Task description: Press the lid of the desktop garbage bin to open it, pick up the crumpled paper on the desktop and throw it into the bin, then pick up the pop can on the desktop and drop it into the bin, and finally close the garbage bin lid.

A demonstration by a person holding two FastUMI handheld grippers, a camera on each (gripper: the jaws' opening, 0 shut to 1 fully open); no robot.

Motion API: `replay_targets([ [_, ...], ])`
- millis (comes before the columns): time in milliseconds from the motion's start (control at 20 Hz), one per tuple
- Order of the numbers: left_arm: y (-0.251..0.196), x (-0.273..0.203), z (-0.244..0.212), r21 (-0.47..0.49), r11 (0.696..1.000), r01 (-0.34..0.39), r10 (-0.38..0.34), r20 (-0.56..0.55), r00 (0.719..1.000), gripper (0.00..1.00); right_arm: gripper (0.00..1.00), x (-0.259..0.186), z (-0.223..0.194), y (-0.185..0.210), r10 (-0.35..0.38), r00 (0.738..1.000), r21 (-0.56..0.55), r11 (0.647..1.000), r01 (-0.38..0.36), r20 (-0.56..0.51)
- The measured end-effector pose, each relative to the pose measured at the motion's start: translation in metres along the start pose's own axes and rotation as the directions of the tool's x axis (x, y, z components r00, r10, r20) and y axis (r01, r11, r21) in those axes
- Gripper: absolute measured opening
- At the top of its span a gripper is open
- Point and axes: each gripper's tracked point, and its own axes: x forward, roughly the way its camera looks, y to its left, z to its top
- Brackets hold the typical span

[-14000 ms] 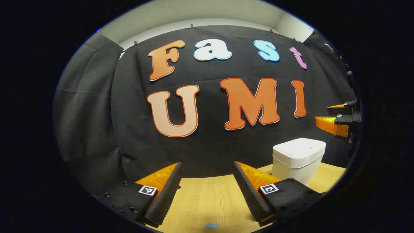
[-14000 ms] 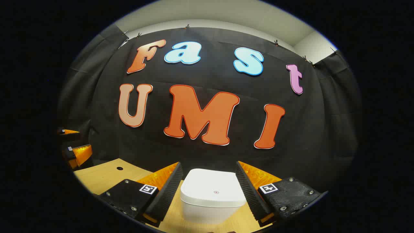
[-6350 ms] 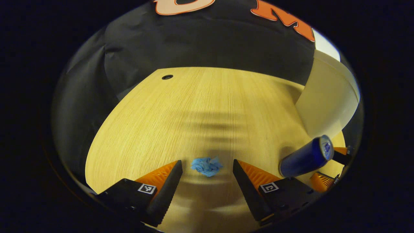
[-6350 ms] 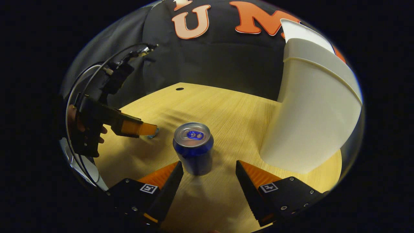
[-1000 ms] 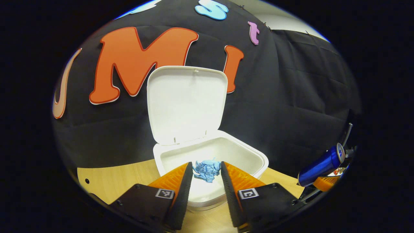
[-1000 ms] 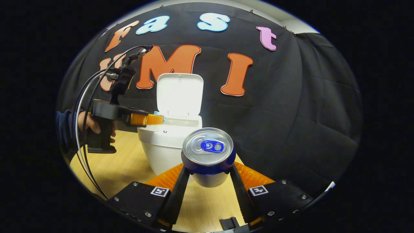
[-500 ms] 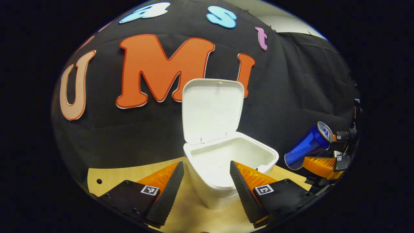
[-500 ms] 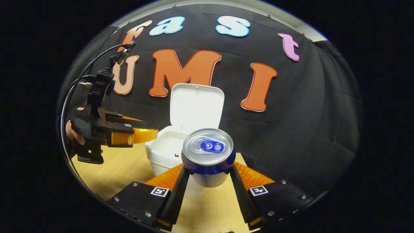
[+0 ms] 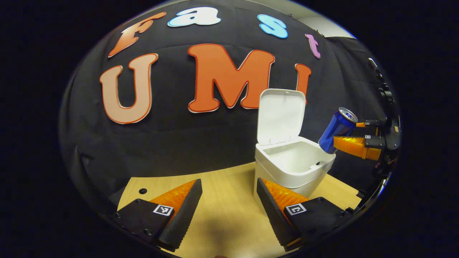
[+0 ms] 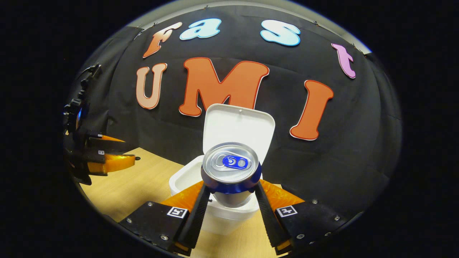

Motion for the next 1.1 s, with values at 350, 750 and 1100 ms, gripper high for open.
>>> replay_targets([
  [350,0.069,-0.061,-0.039,0.009,0.981,-0.191,0.191,-0.006,0.982,0.98,0.75,0.031,0.029,0.015,0.040,0.998,-0.014,0.999,-0.039,0.050],
  [750,0.129,-0.140,-0.097,-0.074,0.918,-0.391,0.385,-0.083,0.919,0.98,0.75,0.066,0.023,0.035,0.069,0.997,-0.034,0.997,-0.068,0.033],
  [1100,0.173,-0.201,-0.126,-0.125,0.830,-0.543,0.527,-0.138,0.838,0.98,0.76,0.084,-0.011,0.050,0.086,0.995,-0.027,0.996,-0.087,-0.041],
])
